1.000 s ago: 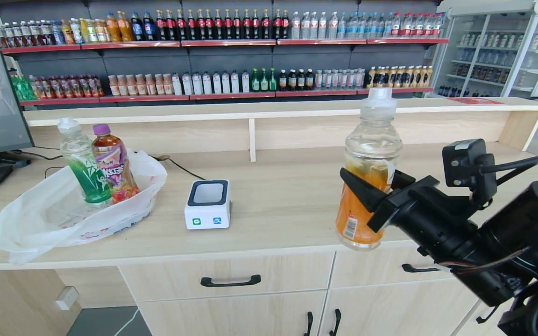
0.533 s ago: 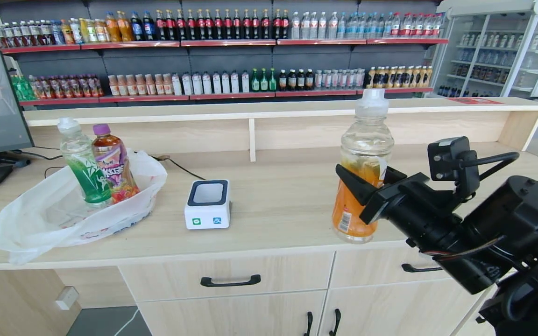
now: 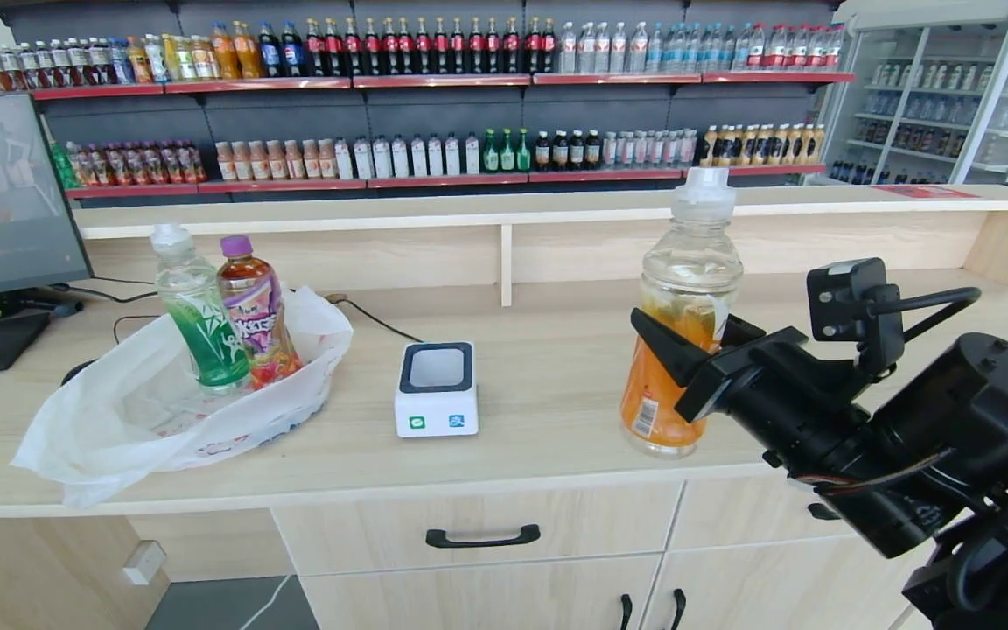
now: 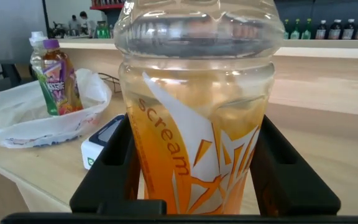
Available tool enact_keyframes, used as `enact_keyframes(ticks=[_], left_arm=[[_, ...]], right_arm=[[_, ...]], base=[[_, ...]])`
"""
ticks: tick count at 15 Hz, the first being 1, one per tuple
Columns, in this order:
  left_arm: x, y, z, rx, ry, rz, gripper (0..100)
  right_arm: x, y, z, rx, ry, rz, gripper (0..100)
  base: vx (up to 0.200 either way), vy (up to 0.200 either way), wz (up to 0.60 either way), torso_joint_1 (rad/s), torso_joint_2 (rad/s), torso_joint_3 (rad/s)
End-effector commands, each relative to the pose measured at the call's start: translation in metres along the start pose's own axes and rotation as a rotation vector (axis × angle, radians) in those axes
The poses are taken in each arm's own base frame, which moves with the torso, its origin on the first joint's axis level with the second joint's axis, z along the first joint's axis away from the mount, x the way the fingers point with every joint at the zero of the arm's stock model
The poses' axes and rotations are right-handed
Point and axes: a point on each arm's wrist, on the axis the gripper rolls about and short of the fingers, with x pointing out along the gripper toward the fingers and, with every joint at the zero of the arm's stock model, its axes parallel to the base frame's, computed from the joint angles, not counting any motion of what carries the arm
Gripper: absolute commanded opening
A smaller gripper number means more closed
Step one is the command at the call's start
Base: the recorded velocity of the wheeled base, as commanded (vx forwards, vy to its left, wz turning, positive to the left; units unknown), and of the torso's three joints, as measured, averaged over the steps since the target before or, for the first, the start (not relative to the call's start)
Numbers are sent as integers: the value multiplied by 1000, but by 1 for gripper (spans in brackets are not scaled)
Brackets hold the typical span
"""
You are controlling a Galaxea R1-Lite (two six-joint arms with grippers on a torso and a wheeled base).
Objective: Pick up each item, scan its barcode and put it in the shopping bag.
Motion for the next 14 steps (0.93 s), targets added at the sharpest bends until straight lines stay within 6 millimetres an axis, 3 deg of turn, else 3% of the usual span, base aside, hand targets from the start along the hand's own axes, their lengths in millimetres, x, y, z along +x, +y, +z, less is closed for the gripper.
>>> enact_keyframes(ticks=[1,14], left_arm=[[0,0,0,0,-1,0,100],[0,0,0,0,-1,0,100]], right_arm=[[3,0,5,-1,-26,0,0],[1,7,-5,1,14,-26,0]], base=[[0,200,0,-2,-7,-2],[0,200,0,3,2,3]])
